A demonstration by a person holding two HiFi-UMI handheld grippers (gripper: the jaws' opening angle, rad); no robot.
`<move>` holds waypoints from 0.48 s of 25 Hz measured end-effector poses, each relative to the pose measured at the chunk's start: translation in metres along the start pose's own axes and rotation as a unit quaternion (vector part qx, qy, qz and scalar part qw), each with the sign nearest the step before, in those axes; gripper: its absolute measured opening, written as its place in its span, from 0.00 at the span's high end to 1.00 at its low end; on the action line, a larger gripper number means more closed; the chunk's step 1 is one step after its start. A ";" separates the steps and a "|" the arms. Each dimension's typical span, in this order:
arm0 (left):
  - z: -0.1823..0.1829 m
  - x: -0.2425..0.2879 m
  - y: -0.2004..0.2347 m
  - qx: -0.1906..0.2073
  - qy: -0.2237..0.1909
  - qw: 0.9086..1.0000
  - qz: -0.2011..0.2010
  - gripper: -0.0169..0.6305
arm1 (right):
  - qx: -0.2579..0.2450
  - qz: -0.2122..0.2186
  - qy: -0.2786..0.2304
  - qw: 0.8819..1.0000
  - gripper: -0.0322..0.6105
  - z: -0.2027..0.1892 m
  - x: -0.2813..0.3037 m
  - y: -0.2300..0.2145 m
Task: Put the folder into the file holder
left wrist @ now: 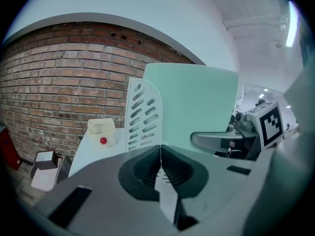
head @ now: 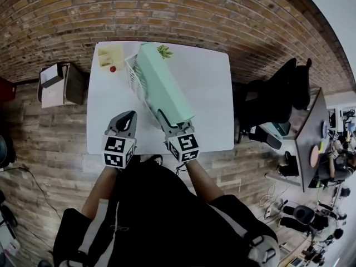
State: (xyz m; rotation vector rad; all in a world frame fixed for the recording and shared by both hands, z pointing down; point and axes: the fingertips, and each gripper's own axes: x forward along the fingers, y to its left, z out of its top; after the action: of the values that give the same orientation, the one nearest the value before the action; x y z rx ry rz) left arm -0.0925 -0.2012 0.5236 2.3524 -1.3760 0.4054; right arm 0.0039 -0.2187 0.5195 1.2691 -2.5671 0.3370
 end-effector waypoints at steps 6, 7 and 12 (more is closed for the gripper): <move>-0.001 0.000 0.001 -0.001 0.002 1.000 -0.003 0.94 | -0.004 -0.001 0.016 1.000 0.70 -0.010 0.004 0.002; -0.001 0.001 0.001 -0.001 0.002 1.000 -0.004 0.94 | -0.005 -0.001 0.019 1.000 0.70 -0.012 0.005 0.003; 0.001 0.001 0.002 -0.003 0.000 1.000 -0.004 0.94 | -0.005 -0.004 0.029 1.000 0.70 -0.019 0.008 0.003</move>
State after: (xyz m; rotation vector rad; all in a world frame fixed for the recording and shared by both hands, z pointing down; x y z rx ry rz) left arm -0.0938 -0.2027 0.5237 2.3526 -1.3658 0.3975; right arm -0.0007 -0.2168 0.5399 1.2476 -2.5103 0.3534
